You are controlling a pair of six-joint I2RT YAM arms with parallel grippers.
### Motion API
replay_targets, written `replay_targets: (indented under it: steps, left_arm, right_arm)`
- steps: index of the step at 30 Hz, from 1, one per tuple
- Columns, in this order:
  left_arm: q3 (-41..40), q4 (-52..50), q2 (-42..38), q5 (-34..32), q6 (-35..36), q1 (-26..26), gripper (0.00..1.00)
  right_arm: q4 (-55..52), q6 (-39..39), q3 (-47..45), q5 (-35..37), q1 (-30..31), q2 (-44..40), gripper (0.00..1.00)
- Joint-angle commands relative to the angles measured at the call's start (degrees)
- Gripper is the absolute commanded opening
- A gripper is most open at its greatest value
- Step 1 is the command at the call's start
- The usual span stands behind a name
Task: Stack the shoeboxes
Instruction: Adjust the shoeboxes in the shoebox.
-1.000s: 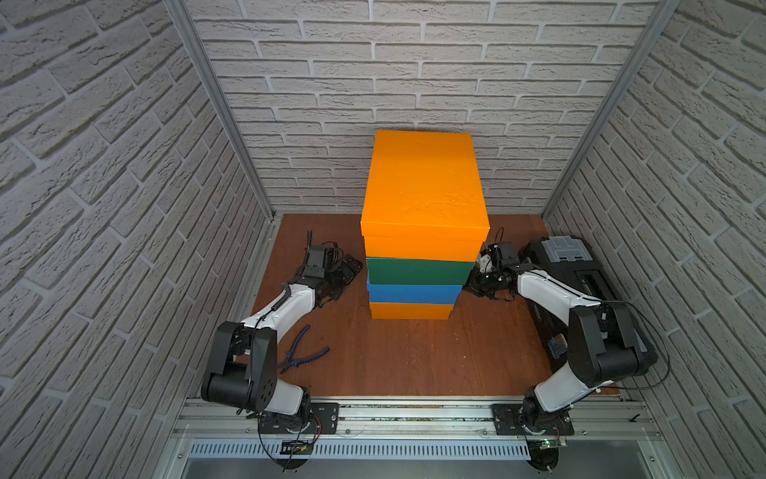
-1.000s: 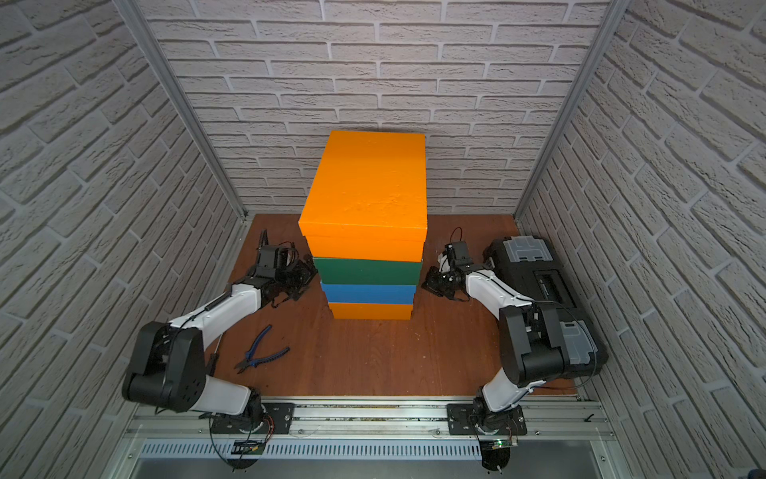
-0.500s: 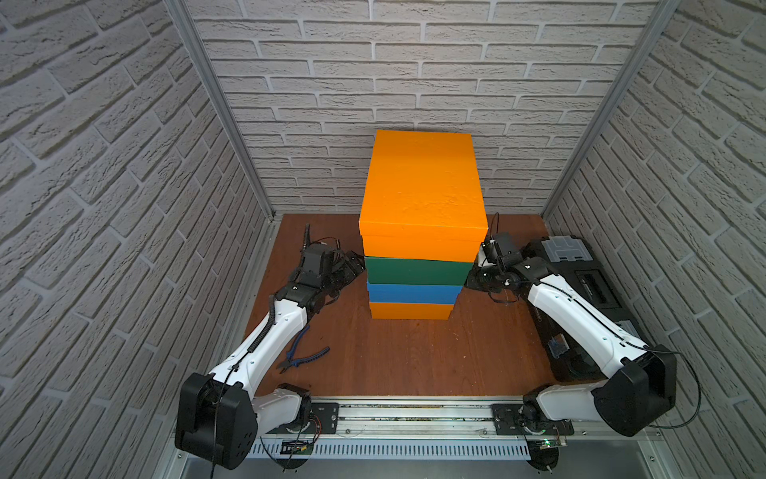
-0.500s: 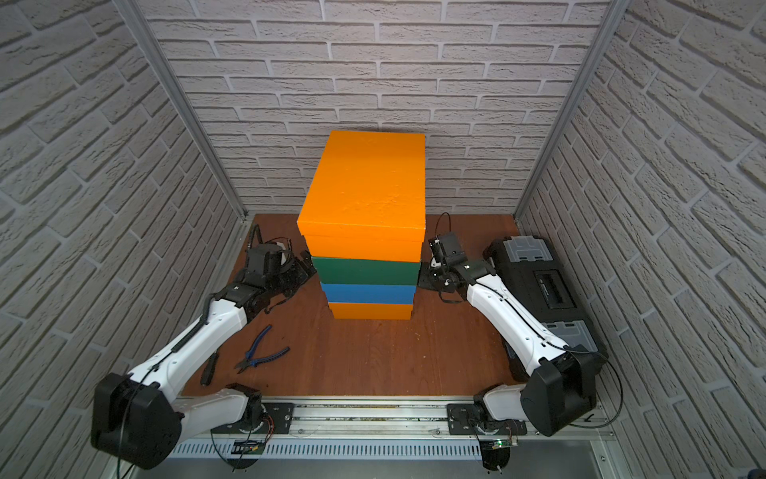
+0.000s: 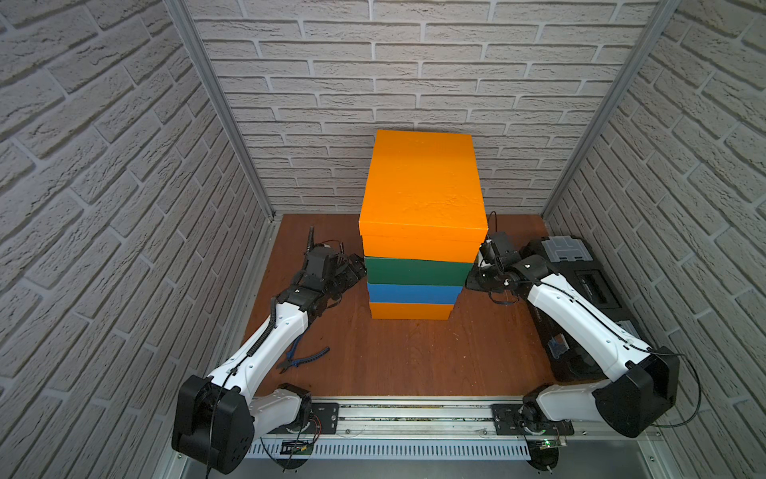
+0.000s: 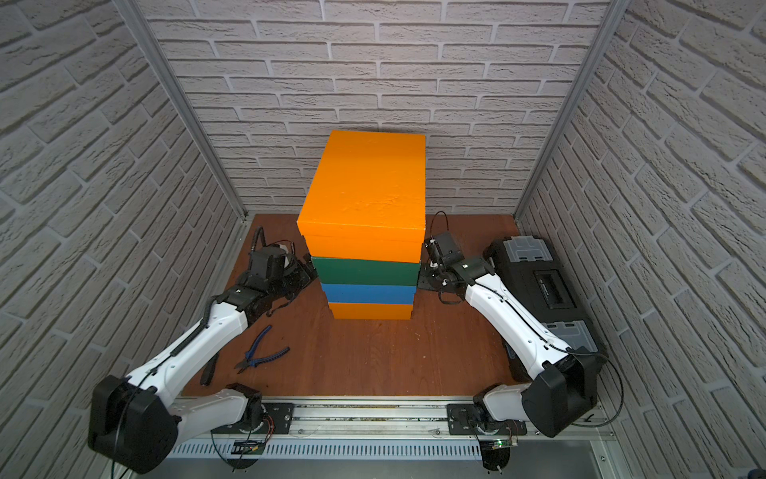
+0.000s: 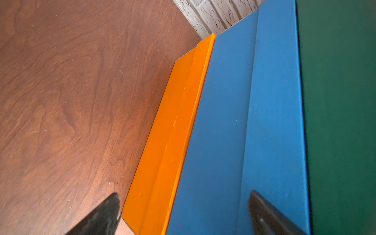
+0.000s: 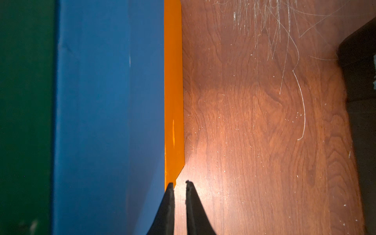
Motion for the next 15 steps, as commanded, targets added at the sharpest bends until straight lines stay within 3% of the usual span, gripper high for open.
replay_targets:
  steps: [1, 6, 15]
  left_arm:
    - [0.3, -1.2, -1.7, -0.7, 1.4, -0.9, 0.98]
    - [5.4, -5.4, -1.2, -2.9, 5.9, 1.2, 0.98]
    - [13.6, -2.7, 7.2, 1.4, 8.3, 9.0, 0.98]
  right_arm:
    - [2.4, -0.3, -1.1, -3.3, -3.7, -2.3, 0.16]
    - [2.6, -2.6, 0.4, -9.0, -12.7, -1.1, 0.16]
    - [0.8, -8.1, 12.9, -10.6, -15.9, 10.1, 0.15]
